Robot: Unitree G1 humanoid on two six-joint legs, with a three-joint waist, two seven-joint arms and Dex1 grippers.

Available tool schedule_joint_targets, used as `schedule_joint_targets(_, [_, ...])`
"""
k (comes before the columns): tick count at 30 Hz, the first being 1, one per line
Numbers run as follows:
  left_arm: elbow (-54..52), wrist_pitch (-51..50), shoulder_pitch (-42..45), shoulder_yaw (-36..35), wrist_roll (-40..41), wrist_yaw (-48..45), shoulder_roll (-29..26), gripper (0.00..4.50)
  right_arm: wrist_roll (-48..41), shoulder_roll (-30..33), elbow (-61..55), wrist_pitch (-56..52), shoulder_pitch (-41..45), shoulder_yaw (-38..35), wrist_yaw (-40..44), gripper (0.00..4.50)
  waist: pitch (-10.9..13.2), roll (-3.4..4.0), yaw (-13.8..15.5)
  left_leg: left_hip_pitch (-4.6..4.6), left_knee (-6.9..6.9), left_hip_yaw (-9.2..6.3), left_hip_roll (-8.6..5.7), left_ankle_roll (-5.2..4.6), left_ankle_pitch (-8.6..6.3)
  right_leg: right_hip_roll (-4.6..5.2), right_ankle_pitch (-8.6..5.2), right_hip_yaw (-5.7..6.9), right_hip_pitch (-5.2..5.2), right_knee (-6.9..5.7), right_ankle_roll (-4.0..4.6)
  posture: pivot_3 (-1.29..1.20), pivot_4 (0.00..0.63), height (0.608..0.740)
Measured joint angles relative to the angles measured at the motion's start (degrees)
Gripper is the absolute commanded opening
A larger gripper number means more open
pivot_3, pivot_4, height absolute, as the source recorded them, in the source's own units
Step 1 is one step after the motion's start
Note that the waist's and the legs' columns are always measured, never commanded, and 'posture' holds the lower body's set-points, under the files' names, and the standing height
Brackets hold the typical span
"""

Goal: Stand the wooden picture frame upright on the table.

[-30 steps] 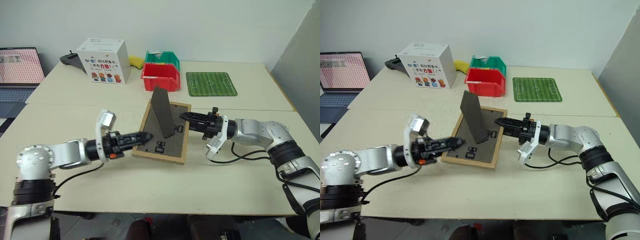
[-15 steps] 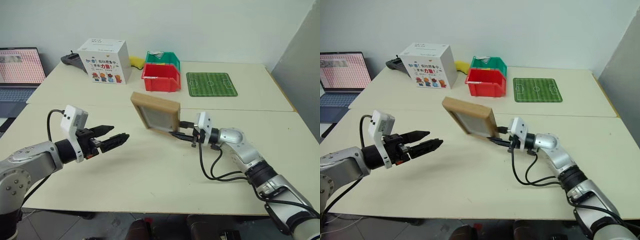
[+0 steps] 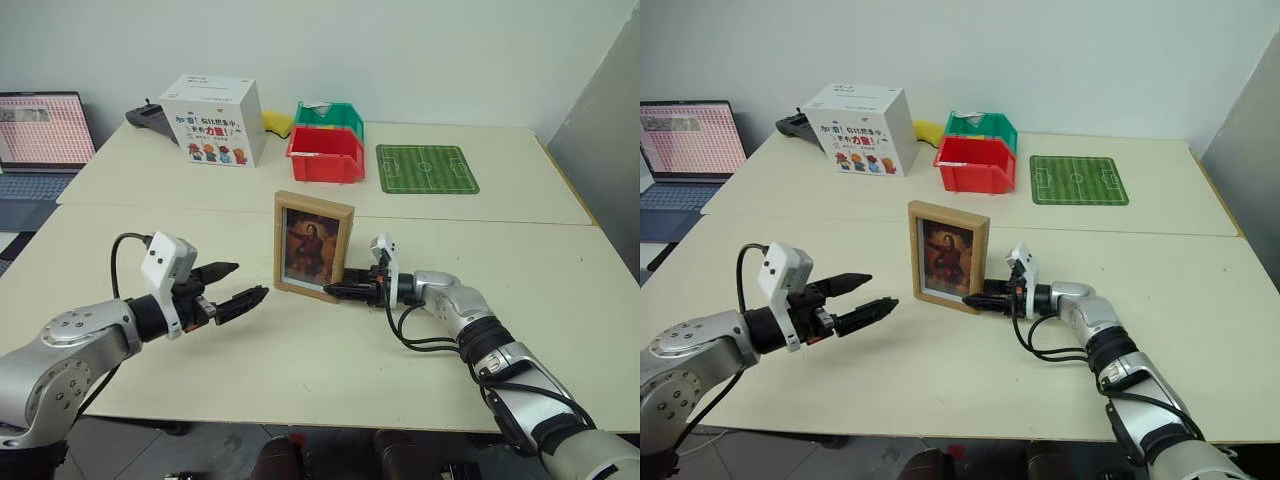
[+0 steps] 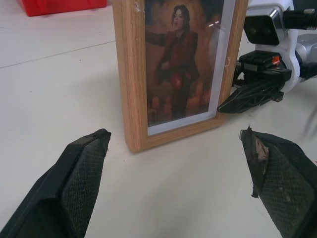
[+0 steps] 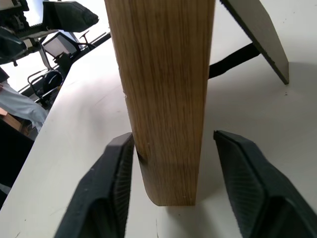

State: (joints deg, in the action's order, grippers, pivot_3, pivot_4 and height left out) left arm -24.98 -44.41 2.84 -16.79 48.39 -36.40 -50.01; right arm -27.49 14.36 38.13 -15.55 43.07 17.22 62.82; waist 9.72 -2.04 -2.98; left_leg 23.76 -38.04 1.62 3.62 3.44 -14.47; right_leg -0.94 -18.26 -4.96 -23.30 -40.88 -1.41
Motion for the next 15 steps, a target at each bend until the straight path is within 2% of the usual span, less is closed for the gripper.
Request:
schedule_joint_targets(4, [2.41, 0.40, 2.18, 0.80, -1.48, -1.92, 0.07, 4.50, 3.90, 3.03, -5.25, 0.67, -3.52, -0.29, 0.88, 4.41, 0.00, 0.00, 0.25, 0.02, 0.00, -0.03, -0.04, 0.00, 0.00, -0.01, 0.00, 0.06, 0.01, 0.01, -0.01, 0.00, 0.150, 0.740])
schedule_joint_targets(7, [5.30, 0.88, 4.15, 1.94, -3.26, -4.11, -0.49, 4.50, 6.95, 7.97, -11.35, 1.08, -6.80, -0.42, 0.03, 4.46, 0.01, 0.01, 0.45, 0.02, -0.01, 0.01, -0.07, 0.00, 0.00, -0.02, -0.01, 0.02, 0.01, 0.02, -0.01, 0.00, 0.150, 0.740])
schedule_joint_targets(9, [8.86, 0.67, 7.31, 3.46, -4.10, -7.21, -3.04, 4.50, 8.95, 14.69, -20.05, -1.65, -10.46, -1.14, -1.33, 4.46, 0.08, 0.04, 0.94, 0.12, -0.01, -0.07, -0.10, 0.00, 0.00, -0.09, -0.02, 0.16, -0.01, 0.02, -0.02, 0.00, 0.150, 0.740])
schedule_joint_targets(10, [12.00, 0.62, 9.71, 3.65, -5.25, -9.53, -5.42, 4.50, 9.27, 19.98, -27.11, -5.49, -13.15, -3.03, -1.72, 4.46, 0.10, 0.07, 1.12, 0.10, 0.00, -0.07, -0.08, -0.01, 0.00, -0.10, -0.02, 0.15, -0.02, 0.05, -0.02, 0.00, 0.150, 0.740])
schedule_joint_targets(12, [14.85, 0.77, 12.52, 3.63, -6.26, -11.03, -6.44, 4.50, 8.40, 23.69, -34.15, -10.55, -14.32, -5.22, -2.37, 4.46, 0.12, 0.10, 1.13, 0.08, 0.01, -0.05, -0.07, -0.01, 0.00, -0.13, -0.02, 0.15, -0.02, 0.03, -0.02, 0.00, 0.150, 0.740])
schedule_joint_targets(15, [20.28, 1.11, 18.55, 4.93, -7.92, -14.35, -6.69, 4.50, 0.10, 23.96, -51.60, -28.18, -14.28, -11.89, -9.94, 4.46, 0.11, 0.09, 0.18, 0.00, 0.03, -0.09, 0.08, -0.01, 0.00, -0.39, -0.01, 0.03, -0.03, -0.05, -0.02, 0.00, 0.150, 0.740])
